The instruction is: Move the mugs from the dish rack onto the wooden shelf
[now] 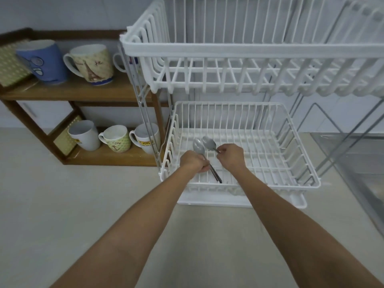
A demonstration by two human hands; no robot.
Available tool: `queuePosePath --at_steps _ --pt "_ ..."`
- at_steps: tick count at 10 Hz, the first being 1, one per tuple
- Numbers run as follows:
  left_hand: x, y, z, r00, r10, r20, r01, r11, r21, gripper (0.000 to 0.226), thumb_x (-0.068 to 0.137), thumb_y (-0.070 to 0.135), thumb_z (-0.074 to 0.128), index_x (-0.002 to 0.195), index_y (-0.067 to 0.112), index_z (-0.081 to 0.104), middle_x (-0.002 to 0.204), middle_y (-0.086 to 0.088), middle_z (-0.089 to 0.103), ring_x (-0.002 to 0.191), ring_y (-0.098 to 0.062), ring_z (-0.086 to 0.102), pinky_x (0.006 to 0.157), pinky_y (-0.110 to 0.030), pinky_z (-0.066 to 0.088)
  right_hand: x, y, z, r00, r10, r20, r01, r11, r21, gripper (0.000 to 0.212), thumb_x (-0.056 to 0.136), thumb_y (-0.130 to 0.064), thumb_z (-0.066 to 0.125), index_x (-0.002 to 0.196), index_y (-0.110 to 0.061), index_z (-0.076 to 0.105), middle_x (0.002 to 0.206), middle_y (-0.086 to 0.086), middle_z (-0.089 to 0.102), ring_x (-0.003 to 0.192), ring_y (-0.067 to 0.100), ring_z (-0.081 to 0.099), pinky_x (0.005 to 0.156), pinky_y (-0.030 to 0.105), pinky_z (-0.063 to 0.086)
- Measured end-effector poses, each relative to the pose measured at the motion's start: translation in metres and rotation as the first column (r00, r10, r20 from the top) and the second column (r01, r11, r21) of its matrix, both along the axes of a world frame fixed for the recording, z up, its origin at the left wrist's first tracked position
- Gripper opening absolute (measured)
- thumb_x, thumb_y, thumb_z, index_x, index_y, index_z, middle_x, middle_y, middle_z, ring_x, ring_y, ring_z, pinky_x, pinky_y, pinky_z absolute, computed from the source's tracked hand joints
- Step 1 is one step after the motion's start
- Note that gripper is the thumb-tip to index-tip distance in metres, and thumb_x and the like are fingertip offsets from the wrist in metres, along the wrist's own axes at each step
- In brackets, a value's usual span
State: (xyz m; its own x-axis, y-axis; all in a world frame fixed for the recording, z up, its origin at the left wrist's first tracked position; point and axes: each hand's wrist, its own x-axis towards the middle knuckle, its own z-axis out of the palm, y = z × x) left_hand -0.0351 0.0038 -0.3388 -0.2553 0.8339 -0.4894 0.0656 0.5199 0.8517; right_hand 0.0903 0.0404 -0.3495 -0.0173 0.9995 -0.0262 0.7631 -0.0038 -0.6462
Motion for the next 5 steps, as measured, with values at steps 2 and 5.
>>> queuePosePath --at_steps 2,5 --pt "0.002 -0.004 0.006 0.982 -0.043 -0.186 0.041 0.999 -0.014 0.015 0.081 -0.002 0.072 0.075 0.003 0.058 0.088 -0.019 0.069 0.081 -0.031 0.072 0.083 -0.041 0.058 0.003 -0.007 0.005 0.992 -0.009 0.127 0.011 1.0 -0.016 0.018 0.085 -0.01 0.066 0.098 -0.001 0.074 0.096 0.017 0.074 0.09 0.03 0.067 0.08 0.035 0.056" --pt "-0.015 -0.029 0.036 0.801 -0.211 -0.561 0.355 0.921 0.16 0.017 0.09 0.016 0.056 0.102 0.009 0.066 0.108 -0.012 0.069 0.101 -0.029 0.064 0.086 -0.036 0.053 0.001 -0.028 0.025 0.99 -0.086 0.108 0.092 0.994 -0.055 0.021 0.087 -0.006 0.057 0.099 0.002 0.072 0.088 0.018 0.071 0.064 0.03 0.062 0.065 0.041 0.058"
